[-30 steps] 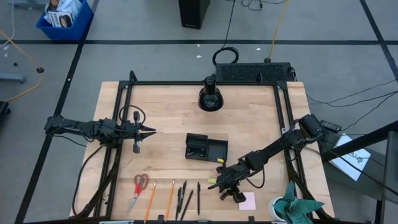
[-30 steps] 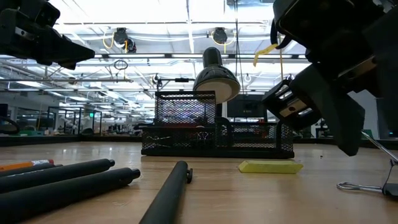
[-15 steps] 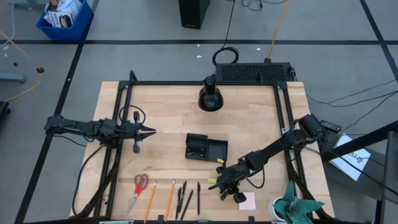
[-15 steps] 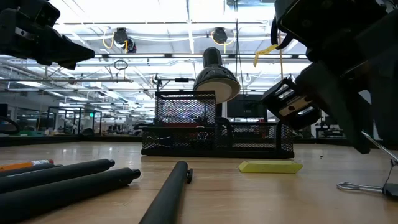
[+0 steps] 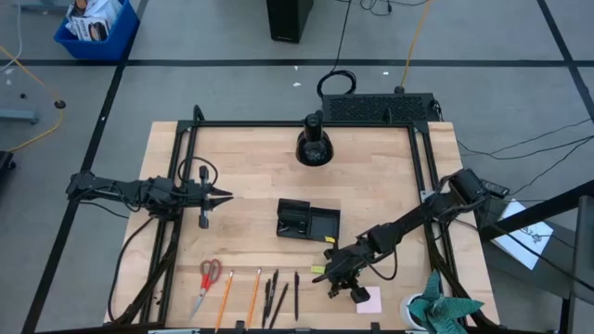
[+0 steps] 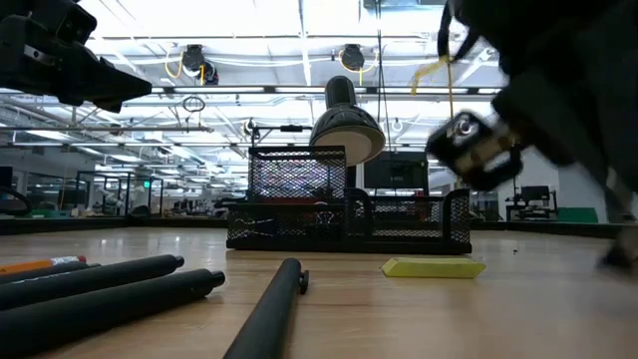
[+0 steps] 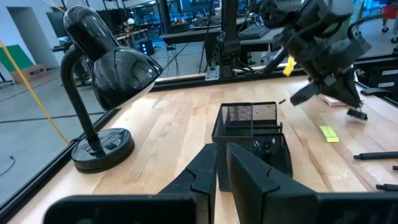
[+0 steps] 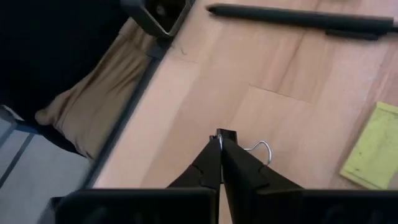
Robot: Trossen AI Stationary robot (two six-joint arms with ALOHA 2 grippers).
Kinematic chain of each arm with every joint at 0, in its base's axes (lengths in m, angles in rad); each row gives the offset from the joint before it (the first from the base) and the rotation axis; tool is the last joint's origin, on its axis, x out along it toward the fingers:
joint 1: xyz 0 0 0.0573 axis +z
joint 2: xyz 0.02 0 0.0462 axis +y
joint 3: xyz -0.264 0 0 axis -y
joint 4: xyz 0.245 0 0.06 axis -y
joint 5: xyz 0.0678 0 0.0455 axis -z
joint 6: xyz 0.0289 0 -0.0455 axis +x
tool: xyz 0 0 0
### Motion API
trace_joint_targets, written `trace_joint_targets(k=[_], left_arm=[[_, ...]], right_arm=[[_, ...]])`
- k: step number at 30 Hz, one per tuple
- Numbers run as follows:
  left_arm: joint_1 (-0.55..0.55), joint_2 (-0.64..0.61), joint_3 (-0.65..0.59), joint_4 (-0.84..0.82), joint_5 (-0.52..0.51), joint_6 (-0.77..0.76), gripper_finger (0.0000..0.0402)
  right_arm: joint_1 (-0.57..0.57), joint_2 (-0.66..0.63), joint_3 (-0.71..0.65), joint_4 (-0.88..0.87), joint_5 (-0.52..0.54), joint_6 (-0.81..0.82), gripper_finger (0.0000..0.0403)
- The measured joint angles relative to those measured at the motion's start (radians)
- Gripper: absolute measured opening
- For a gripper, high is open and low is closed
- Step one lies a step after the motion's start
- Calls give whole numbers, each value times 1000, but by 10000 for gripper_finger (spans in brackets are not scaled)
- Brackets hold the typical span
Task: Pick and place office supplies into organizer
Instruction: Put the binder clip into the bottom left section of the desk organizer
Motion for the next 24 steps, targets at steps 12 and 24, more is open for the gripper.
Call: trace_joint_targets(k=[12, 24], left_arm=[[0, 0, 0, 1, 0, 0, 47], [0, 7, 0, 11, -3, 11, 47]], right_arm=[[20, -142, 196, -247, 285, -148, 1], [-28, -58, 313, -221, 557, -368, 1]])
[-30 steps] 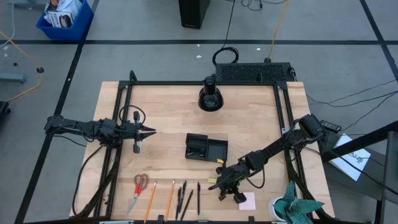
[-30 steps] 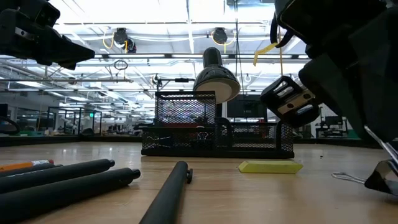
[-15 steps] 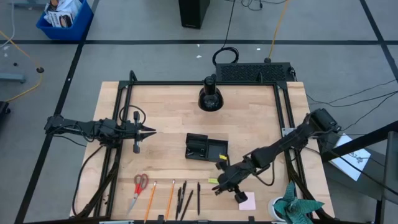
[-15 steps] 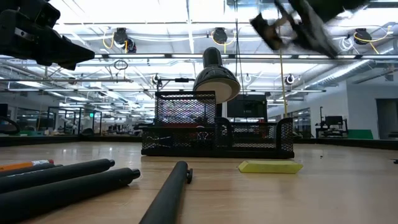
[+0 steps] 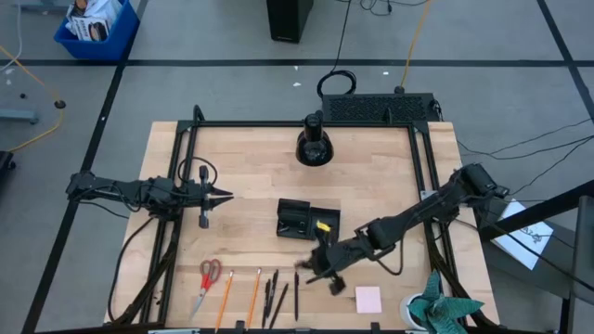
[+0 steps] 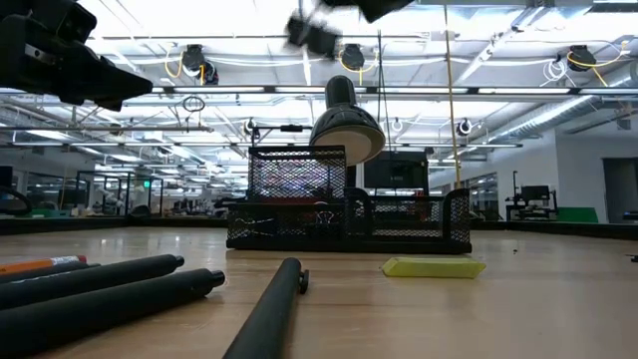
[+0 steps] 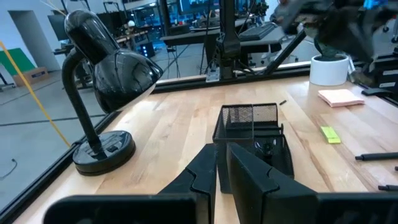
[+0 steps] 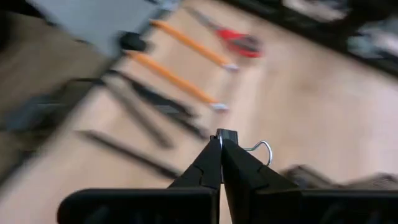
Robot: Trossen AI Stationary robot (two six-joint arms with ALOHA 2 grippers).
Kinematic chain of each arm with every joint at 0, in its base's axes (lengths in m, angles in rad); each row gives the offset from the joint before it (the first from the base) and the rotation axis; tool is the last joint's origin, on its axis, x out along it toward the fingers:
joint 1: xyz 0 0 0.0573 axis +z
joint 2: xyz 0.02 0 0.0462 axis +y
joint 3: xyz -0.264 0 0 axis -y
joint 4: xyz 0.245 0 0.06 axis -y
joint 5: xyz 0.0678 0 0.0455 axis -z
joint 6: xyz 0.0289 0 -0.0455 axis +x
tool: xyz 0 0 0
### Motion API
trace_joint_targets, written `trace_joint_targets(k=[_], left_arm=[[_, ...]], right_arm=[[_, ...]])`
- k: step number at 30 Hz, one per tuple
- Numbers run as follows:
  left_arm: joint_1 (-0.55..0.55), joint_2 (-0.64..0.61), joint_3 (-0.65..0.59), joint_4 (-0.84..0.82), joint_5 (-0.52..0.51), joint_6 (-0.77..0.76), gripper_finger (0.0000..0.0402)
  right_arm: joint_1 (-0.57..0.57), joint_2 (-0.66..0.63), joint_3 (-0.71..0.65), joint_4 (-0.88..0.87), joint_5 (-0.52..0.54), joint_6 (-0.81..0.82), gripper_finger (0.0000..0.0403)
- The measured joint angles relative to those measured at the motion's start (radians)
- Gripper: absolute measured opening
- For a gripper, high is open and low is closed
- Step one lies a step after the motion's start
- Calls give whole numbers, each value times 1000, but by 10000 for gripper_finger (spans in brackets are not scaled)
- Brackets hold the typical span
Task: Pick and place office supplies into organizer
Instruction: Put the binder clip into the bottom left section of the desk organizer
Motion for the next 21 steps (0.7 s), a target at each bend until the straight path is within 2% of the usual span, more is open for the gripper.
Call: trace_joint_targets(k=[5, 9, 15, 21], left_arm=[[0, 3, 0, -3, -3, 0, 47], [0, 4, 0, -4, -4, 2, 47], [0, 4, 0, -11, -5, 5, 47], [0, 4, 0, -22, -5, 5, 47]], right_arm=[[-50, 83, 0, 79, 194, -56, 0], [-100, 146, 0, 141, 203, -40, 0], [-155, 228, 0, 145, 208, 31, 0], [-158, 252, 0, 127, 335, 43, 0]])
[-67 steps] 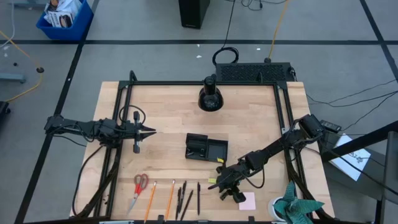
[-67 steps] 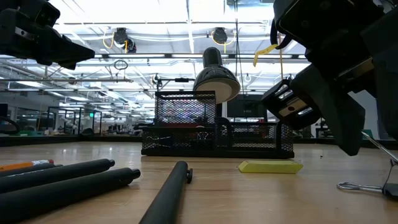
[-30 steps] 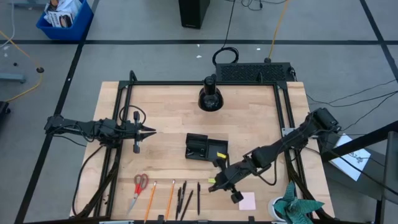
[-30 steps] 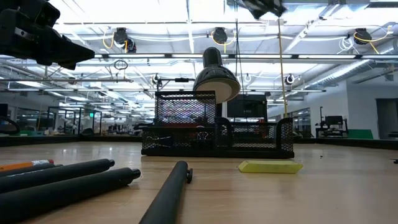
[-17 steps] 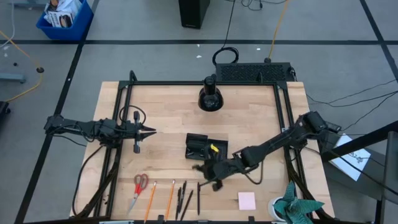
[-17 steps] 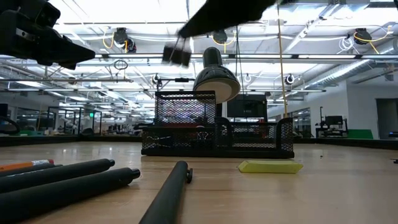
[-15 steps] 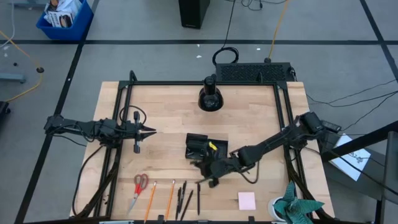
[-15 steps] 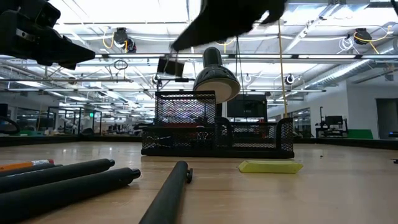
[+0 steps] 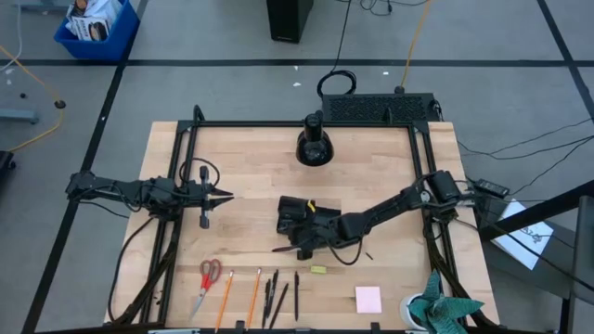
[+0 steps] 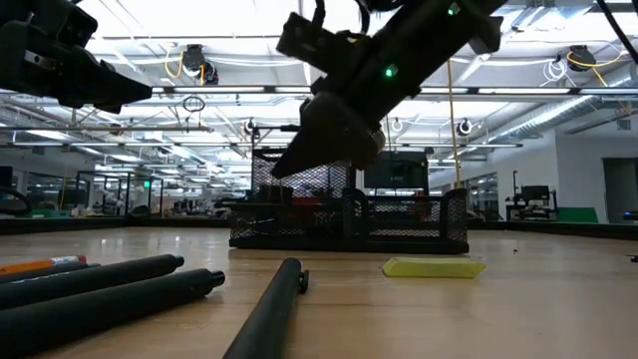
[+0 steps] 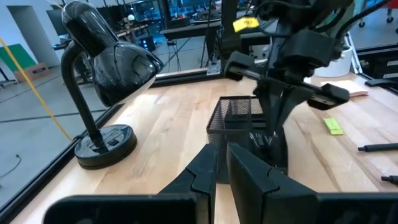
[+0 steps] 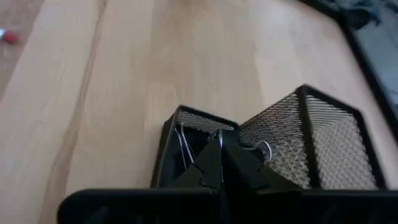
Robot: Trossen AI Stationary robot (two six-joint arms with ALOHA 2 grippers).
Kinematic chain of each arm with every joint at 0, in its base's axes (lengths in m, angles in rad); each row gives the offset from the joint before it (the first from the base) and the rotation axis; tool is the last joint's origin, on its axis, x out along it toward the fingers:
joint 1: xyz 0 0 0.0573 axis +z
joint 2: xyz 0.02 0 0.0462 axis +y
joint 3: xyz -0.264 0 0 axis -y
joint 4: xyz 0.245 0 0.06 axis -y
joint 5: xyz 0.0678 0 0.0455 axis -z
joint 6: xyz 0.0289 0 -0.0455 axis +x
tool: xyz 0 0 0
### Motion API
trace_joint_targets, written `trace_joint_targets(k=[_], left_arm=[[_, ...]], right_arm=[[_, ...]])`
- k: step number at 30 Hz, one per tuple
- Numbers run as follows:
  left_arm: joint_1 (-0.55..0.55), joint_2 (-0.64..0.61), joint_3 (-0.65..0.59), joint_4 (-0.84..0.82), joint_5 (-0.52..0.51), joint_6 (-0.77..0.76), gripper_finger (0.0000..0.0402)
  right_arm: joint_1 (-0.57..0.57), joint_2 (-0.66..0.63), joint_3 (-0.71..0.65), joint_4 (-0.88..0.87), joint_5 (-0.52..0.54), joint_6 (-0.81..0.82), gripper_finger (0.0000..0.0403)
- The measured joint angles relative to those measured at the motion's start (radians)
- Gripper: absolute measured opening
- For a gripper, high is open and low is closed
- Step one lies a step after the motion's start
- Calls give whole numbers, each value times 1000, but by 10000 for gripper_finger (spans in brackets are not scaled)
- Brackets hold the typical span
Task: Pick and place office supplies into organizer
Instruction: Put the binder clip into the bottom left section of the desk organizer, then adjust the desk organizer
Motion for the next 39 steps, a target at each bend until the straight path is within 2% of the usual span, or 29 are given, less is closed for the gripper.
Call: trace_joint_targets(k=[11, 16, 21, 28, 39], left_arm=[[0, 0, 0, -2, 0, 0, 47], [0, 0, 0, -1, 0, 0, 47], [0, 0, 0, -1, 0, 0, 47], [0, 0, 0, -1, 0, 0, 47], [0, 0, 0, 0, 0, -15, 47]], right_arm=[[14, -9, 0, -111, -5, 77, 0], [13, -9, 0, -117, -78, 90, 1], [12, -8, 0, -119, -120, 88, 27], [12, -8, -1, -116, -117, 84, 68], [34, -71, -1, -116, -109, 75, 80]])
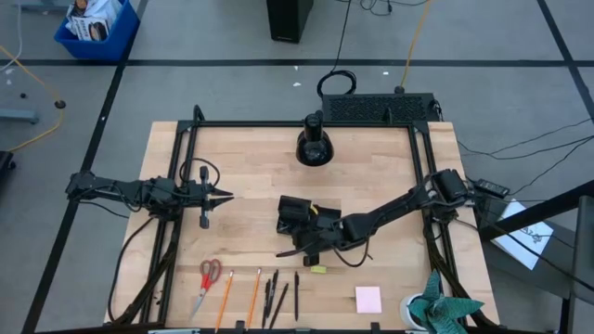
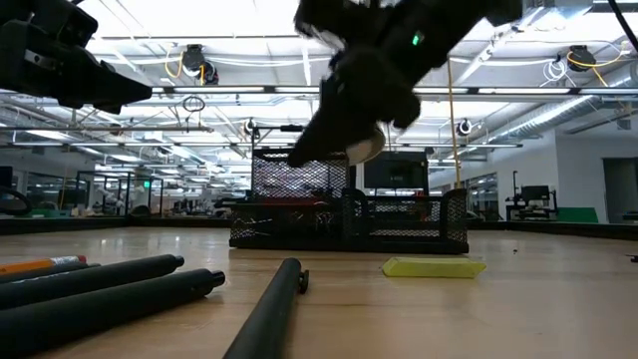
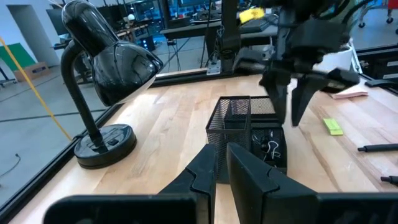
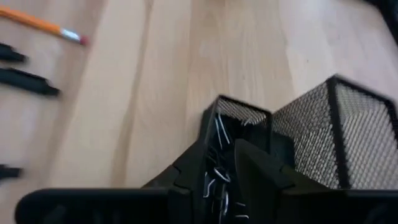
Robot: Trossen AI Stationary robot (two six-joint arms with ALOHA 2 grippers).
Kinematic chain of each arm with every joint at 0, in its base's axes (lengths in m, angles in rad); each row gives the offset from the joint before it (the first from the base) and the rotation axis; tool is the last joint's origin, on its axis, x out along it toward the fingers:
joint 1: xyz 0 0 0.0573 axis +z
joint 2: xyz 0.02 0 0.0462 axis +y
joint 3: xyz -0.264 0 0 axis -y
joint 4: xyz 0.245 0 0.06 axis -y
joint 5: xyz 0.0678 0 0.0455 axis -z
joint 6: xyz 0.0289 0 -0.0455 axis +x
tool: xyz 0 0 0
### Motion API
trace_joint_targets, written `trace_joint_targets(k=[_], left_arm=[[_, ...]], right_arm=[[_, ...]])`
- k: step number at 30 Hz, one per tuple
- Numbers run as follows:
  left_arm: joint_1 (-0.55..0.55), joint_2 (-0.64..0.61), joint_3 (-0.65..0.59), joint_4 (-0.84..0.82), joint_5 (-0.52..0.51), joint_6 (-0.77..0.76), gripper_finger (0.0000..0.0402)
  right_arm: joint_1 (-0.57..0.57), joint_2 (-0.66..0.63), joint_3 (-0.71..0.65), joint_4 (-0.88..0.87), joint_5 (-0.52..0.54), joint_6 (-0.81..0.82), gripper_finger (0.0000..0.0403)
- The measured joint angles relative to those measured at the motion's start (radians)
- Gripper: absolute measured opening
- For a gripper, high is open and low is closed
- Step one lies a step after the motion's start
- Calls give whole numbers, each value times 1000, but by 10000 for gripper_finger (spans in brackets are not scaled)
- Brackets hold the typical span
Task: Pick and place office supplies into organizer
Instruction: Adjust the desk organizer
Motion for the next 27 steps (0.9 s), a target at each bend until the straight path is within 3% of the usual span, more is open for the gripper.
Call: trace_joint_targets(k=[4, 7, 12, 19, 27], left_arm=[[0, 1, 0, -1, -22, -16, 47], [0, 24, 0, -1, -23, -20, 44], [0, 117, 0, 41, -18, -16, 8], [15, 303, 0, 264, -17, 25, 3], [130, 550, 0, 499, 9, 16, 2]], right_arm=[[21, -55, 0, 0, 42, -19, 60], [40, -87, 0, -16, 99, -54, 23], [73, -128, -13, -20, 103, -72, 6], [113, -151, -100, -33, -51, 21, 1], [167, -150, -166, -127, -60, 185, 1]])
